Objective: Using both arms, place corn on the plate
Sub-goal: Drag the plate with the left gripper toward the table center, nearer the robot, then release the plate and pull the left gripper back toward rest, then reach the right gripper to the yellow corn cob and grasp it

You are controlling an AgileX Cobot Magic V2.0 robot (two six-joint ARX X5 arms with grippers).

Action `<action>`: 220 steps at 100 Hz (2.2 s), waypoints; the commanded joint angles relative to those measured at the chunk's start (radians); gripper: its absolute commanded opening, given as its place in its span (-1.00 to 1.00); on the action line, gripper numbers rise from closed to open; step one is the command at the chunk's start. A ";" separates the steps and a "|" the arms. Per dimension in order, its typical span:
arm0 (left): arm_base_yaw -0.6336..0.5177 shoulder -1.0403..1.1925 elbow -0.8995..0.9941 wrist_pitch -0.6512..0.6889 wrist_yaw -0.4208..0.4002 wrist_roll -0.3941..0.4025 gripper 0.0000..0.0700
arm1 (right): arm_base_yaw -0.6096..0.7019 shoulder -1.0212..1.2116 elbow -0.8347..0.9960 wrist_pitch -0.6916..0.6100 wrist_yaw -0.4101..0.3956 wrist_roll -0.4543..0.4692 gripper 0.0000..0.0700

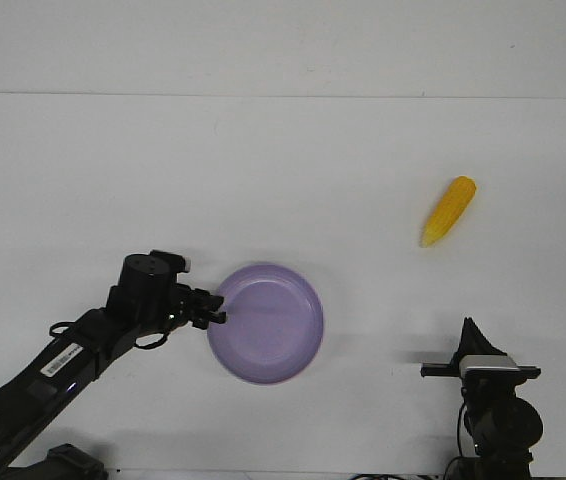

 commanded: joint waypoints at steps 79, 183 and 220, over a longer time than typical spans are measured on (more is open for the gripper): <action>-0.082 0.225 0.010 0.115 -0.088 -0.014 0.21 | 0.000 0.000 -0.003 0.010 0.003 0.010 -0.96; -0.008 -0.899 -0.213 -0.225 -0.243 -0.017 0.22 | 0.000 0.132 0.222 0.059 0.057 0.348 -0.81; -0.008 -0.898 -0.213 -0.228 -0.250 -0.011 0.22 | -0.005 1.083 0.866 -0.157 0.035 0.297 0.50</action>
